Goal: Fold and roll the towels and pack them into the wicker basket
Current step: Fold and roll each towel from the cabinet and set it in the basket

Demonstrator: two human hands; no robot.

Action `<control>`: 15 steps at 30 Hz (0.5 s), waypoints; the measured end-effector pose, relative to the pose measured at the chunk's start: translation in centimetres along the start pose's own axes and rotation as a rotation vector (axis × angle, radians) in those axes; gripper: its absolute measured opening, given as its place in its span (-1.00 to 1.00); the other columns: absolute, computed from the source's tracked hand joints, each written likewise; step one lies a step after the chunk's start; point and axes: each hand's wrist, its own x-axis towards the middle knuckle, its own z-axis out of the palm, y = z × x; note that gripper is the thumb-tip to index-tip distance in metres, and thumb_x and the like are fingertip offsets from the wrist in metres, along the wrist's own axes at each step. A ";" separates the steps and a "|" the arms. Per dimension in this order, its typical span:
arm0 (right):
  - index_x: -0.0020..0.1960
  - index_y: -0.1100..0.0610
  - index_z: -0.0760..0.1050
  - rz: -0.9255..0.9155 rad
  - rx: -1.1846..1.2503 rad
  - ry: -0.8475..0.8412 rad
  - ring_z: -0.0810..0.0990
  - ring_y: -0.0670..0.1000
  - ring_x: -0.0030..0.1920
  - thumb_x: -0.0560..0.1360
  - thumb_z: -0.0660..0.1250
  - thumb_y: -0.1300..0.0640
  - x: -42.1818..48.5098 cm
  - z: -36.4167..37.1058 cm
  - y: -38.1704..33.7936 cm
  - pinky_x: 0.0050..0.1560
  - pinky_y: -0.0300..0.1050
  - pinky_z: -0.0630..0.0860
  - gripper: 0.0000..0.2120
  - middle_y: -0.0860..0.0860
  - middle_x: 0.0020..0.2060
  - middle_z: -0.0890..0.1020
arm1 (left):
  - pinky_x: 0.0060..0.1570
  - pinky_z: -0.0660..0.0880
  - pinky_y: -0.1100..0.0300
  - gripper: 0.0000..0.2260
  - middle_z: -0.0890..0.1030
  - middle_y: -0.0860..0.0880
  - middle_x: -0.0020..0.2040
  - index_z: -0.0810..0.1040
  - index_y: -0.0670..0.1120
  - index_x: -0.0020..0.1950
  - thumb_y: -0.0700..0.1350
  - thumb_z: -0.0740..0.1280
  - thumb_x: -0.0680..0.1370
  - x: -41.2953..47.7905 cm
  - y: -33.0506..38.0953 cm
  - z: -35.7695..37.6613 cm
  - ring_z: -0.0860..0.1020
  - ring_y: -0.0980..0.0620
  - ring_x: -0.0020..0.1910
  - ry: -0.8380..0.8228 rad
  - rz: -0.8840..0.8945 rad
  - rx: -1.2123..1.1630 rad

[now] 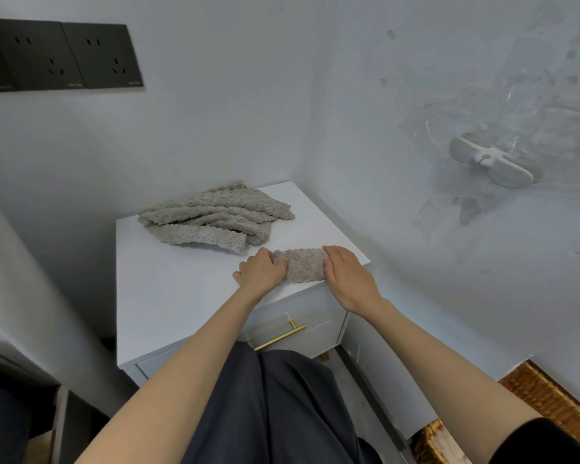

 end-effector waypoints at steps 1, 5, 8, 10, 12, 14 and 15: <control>0.48 0.22 0.18 0.003 0.003 -0.017 0.24 0.05 0.42 0.68 -0.08 0.09 0.0 -0.3 -0.1 0.44 -0.13 0.12 -0.58 0.10 0.41 0.32 | 0.13 0.24 0.01 -0.78 0.55 -0.09 0.03 0.34 -0.04 -0.09 0.10 0.21 0.54 -0.1 0.1 0.0 0.43 -0.15 0.14 0.002 0.012 -0.019; 0.48 0.20 0.19 0.015 0.010 -0.080 0.26 0.06 0.40 0.67 -0.07 0.08 0.2 -1.2 -0.3 0.41 -0.13 0.16 -0.58 0.10 0.40 0.34 | 0.01 0.16 0.05 -0.79 0.44 0.03 -0.21 0.29 -0.06 -0.03 0.06 0.19 0.60 -0.7 0.5 -0.4 0.42 -0.01 -0.15 -0.046 0.083 -0.133; 0.43 0.18 0.28 0.019 0.030 -0.053 0.32 0.06 0.35 0.65 -0.01 0.09 0.1 -2.1 -0.5 0.32 -0.13 0.24 -0.61 0.09 0.35 0.40 | -0.03 0.34 0.12 -0.82 0.42 -0.05 -0.09 0.28 -0.10 0.07 -0.02 0.19 0.63 -1.3 0.7 -0.8 0.38 0.02 -0.15 -0.153 0.099 -0.406; 0.41 0.18 0.30 -0.003 0.020 -0.022 0.34 0.06 0.33 0.63 0.03 0.12 -0.2 -2.8 -0.5 0.28 -0.14 0.25 -0.62 0.10 0.33 0.43 | -0.18 0.33 0.26 -0.83 0.40 -0.07 -0.03 0.27 -0.11 0.11 -0.05 0.19 0.63 -2.0 0.9 -1.2 0.37 0.07 -0.15 -0.186 0.118 -0.495; 0.45 0.17 0.25 -0.036 0.011 -0.011 0.30 0.07 0.37 0.61 0.05 0.16 -0.7 -3.7 -0.7 0.33 -0.14 0.20 -0.59 0.10 0.38 0.39 | -0.21 0.32 0.28 -0.81 0.42 -0.08 -0.03 0.27 -0.11 0.14 -0.05 0.20 0.63 -2.5 1.2 -1.4 0.40 0.05 -0.13 -0.197 0.130 -0.524; 0.48 0.14 0.21 -0.086 0.000 -0.013 0.27 0.06 0.40 0.59 0.06 0.18 -1.3 -4.5 -0.8 0.39 -0.12 0.17 -0.54 0.09 0.41 0.36 | -0.24 0.35 0.26 -0.80 0.46 -0.12 -0.04 0.28 -0.12 0.15 -0.05 0.21 0.62 -3.2 1.5 -1.7 0.43 0.00 -0.13 -0.216 0.147 -0.557; 0.48 0.13 0.21 -0.112 -0.006 -0.012 0.28 0.05 0.40 0.58 0.06 0.18 -1.7 -4.9 -0.9 0.39 -0.10 0.18 -0.53 0.08 0.41 0.37 | -0.27 0.38 0.28 -0.79 0.48 -0.13 -0.05 0.28 -0.13 0.16 -0.06 0.22 0.62 -3.6 1.8 -1.9 0.46 0.01 -0.16 -0.228 0.162 -0.575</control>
